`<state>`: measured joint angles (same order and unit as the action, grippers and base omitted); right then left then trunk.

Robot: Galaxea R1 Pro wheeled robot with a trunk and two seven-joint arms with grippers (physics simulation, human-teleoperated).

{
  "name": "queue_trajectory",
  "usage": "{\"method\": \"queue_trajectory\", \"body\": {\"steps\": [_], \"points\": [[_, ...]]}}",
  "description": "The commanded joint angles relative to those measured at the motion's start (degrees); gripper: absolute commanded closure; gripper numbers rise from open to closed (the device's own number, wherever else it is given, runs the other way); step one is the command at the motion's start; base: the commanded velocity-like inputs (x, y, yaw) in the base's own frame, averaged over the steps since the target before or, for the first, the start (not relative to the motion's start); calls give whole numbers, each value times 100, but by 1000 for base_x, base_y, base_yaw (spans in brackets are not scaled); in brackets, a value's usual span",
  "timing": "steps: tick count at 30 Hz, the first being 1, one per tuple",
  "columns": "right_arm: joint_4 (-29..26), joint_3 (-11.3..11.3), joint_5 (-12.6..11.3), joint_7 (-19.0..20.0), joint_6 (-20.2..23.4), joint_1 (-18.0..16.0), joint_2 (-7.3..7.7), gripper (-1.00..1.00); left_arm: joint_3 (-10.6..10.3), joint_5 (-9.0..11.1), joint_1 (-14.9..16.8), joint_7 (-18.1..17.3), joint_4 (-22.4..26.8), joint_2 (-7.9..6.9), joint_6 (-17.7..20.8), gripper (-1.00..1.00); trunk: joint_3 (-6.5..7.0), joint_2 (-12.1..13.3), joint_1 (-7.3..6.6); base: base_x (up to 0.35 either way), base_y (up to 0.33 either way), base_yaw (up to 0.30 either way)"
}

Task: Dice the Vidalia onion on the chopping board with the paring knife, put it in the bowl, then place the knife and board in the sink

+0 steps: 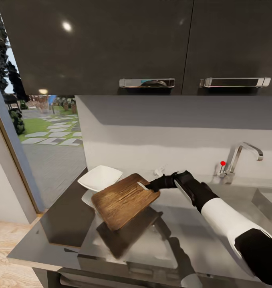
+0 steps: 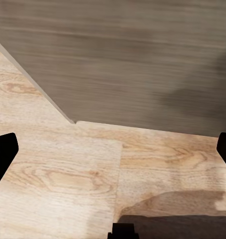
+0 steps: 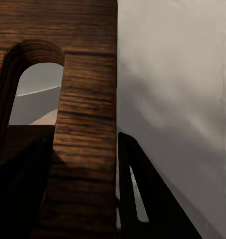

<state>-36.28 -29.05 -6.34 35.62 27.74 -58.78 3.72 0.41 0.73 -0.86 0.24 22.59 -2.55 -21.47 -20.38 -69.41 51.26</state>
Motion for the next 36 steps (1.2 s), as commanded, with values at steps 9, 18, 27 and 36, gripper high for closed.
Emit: {"method": "queue_trajectory", "body": {"steps": [9, 18, 27, 36], "points": [[-32, 784, -70, -414, 543, -2, -11, 100, 3, 11, -2, 2, -7, 1, -6, -100, -6, -4, 1, 0, 0, 0], [-63, 819, -65, -440, 888, -2, -11, 100, -4, 6, -2, 2, -26, 13, -7, -100, -6, -4, 1, 0, 0, 0], [-67, 822, -69, -861, 1033, -2, -11, 100, -6, 7, -2, 2, -28, 18, -7, -100, -6, -4, 1, 0, 42, 0], [-72, 835, -69, -1167, 1065, -2, 1, 100, -6, 13, -2, 2, -27, 18, -7, -100, -6, -4, 1, 0, 254, 0]]}}
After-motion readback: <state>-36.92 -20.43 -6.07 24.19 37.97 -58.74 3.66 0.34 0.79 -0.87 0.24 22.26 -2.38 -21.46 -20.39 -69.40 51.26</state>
